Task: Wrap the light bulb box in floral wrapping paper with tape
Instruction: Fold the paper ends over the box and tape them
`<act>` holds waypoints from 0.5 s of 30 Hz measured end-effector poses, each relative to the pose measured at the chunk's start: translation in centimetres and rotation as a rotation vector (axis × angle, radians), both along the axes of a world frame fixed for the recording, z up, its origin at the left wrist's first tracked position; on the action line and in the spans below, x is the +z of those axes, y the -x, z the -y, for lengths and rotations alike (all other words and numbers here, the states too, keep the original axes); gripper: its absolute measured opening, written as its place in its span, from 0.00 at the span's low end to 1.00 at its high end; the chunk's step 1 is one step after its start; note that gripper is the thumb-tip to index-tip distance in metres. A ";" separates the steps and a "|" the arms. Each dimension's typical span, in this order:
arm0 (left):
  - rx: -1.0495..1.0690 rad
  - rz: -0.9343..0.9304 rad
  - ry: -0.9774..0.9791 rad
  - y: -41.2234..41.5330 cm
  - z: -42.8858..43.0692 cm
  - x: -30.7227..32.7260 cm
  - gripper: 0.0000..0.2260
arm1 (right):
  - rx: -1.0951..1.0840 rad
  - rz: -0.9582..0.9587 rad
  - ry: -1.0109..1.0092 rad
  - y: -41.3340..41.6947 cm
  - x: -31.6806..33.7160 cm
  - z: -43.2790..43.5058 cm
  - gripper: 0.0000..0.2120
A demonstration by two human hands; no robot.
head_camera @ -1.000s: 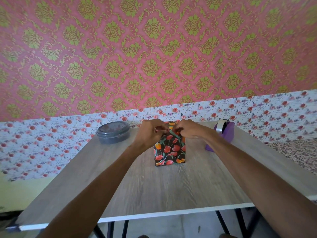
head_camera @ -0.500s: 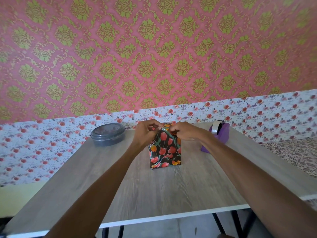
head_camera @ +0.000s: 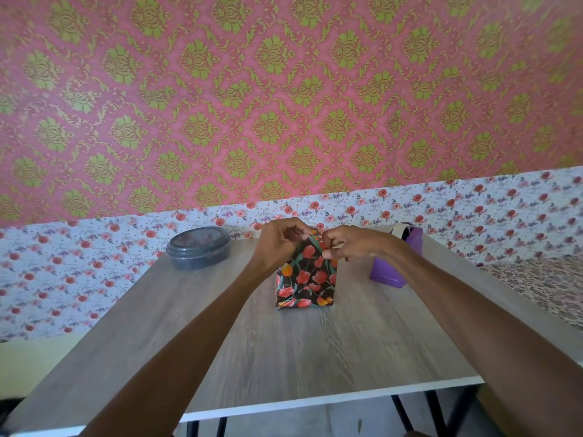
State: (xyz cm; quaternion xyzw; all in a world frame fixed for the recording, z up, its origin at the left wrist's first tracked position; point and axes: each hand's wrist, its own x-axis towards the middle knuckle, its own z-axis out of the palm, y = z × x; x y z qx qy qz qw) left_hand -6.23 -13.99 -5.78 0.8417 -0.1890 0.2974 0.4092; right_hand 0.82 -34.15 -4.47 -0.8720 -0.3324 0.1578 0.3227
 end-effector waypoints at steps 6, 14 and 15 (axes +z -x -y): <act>-0.010 0.004 0.058 0.0 0.4 0.2 0.01 | -0.052 0.048 -0.059 0.2 -0.3 0.6 0.13; 0.117 -0.217 -0.107 0.7 -3.6 0.2 0.05 | -0.068 0.286 -0.021 0.7 -0.9 0.6 0.11; 0.126 -0.235 -0.155 0.8 -4.0 -0.2 0.06 | -0.057 0.306 -0.018 0.9 -0.8 0.4 0.11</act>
